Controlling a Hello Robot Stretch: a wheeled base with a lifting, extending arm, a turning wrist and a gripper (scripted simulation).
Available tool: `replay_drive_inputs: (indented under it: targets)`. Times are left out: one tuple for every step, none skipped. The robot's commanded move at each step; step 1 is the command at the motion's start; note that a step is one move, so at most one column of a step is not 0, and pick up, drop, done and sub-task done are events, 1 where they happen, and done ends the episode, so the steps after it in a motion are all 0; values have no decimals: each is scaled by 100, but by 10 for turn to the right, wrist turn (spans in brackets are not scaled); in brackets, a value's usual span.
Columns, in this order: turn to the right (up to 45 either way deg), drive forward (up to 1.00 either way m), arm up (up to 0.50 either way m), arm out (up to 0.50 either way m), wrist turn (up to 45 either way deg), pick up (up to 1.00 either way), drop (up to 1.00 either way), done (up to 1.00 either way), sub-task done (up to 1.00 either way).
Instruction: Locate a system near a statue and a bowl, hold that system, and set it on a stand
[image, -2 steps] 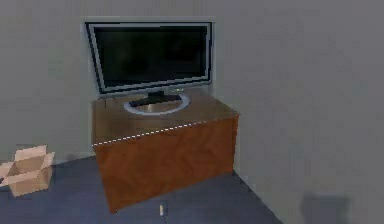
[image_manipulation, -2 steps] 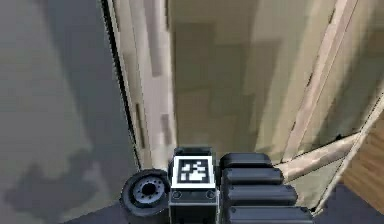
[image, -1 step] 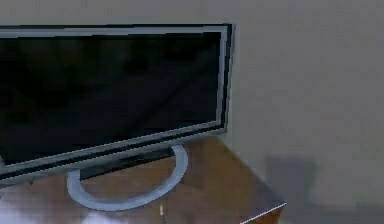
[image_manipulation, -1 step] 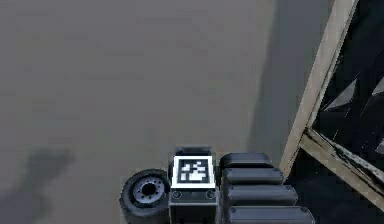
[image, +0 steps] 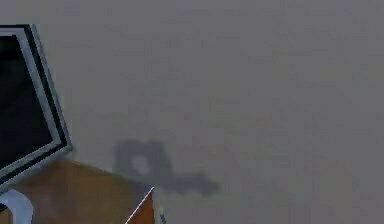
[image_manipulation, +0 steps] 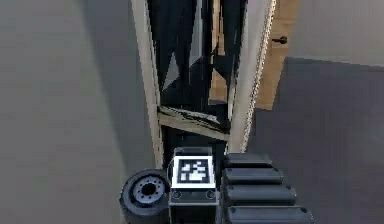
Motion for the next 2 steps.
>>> replay_drive_inputs:
  targets:
    - [450,0,0,0,0,0,0,0,0]
    - [450,0,0,0,0,0,0,0,0]
